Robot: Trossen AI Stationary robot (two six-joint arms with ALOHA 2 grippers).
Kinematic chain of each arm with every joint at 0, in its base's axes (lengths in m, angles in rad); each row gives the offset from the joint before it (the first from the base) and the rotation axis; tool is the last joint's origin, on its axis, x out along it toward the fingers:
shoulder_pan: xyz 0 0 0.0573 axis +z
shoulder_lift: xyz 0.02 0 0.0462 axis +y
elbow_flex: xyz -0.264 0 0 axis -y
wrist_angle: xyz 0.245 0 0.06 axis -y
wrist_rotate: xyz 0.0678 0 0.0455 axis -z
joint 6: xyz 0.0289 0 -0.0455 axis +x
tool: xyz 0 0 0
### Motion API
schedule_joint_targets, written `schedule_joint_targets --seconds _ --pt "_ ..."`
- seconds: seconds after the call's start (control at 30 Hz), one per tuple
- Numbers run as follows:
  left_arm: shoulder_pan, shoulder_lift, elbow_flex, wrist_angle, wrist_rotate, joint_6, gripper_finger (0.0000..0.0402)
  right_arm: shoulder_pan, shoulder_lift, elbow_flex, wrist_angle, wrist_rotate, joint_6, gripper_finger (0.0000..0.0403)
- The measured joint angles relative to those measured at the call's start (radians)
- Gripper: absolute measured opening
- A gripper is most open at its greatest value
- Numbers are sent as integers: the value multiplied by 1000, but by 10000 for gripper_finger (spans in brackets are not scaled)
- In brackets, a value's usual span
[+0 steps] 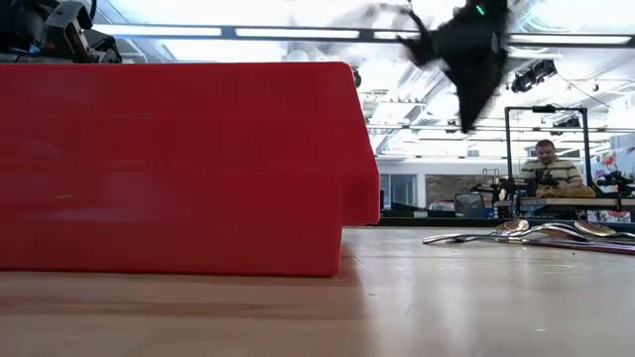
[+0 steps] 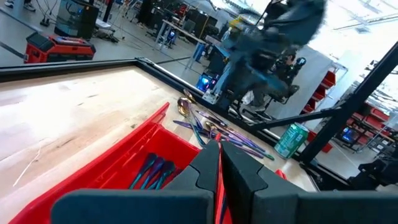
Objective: Sort silverware
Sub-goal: Put the purple spoon into the center red bin
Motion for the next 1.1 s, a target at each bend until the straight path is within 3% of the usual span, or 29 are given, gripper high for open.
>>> schedule_joint_targets --seconds 0.23,0.5,0.87,1.1 --pt "0 0 0 8 -1 -2 0 -157 -174 -298 -43 -119 298 116" --pt "0 0 0 8 0 -3 0 -308 -193 -501 -56 -127 354 116" --pt "0 0 0 7 9 -10 0 -406 -161 -501 -53 -64 398 111" --pt "-1 0 0 5 26 -10 0 -404 -20 -501 -82 -38 381 44"
